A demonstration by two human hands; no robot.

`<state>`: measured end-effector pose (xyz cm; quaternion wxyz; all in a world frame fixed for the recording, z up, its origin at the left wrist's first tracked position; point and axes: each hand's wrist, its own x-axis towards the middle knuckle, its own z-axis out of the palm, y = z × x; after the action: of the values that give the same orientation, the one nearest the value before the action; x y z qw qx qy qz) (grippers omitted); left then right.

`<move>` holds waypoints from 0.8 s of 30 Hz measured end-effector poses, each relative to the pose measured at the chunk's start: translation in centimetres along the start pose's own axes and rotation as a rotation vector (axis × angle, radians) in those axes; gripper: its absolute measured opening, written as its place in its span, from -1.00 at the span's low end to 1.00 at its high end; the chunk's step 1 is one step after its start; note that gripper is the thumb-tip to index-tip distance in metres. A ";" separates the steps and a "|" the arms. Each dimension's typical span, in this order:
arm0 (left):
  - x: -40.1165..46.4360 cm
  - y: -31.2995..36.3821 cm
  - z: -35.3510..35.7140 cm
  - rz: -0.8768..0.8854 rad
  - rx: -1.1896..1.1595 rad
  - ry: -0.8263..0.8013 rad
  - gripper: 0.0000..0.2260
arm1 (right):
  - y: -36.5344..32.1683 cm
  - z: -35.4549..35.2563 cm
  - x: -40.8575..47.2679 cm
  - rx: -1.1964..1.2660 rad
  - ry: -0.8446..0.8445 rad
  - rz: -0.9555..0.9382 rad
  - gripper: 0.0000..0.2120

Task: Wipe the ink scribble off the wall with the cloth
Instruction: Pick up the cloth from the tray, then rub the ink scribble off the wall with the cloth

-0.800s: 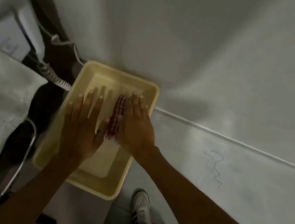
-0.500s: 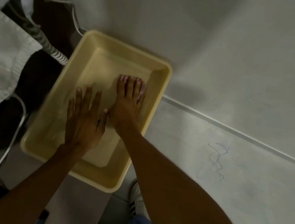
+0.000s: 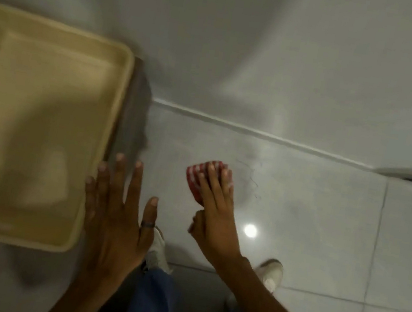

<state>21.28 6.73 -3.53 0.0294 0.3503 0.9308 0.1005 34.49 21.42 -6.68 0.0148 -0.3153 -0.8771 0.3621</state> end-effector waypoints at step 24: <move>-2.9 9.0 49.8 0.259 0.038 -0.218 -0.38 | 45.0 18.7 -2.8 -0.353 0.054 0.128 -0.29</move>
<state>35.50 19.74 -50.44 0.1106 0.4767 0.8708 0.0470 56.39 32.37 -48.90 -0.0404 -0.3777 -0.9044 0.1943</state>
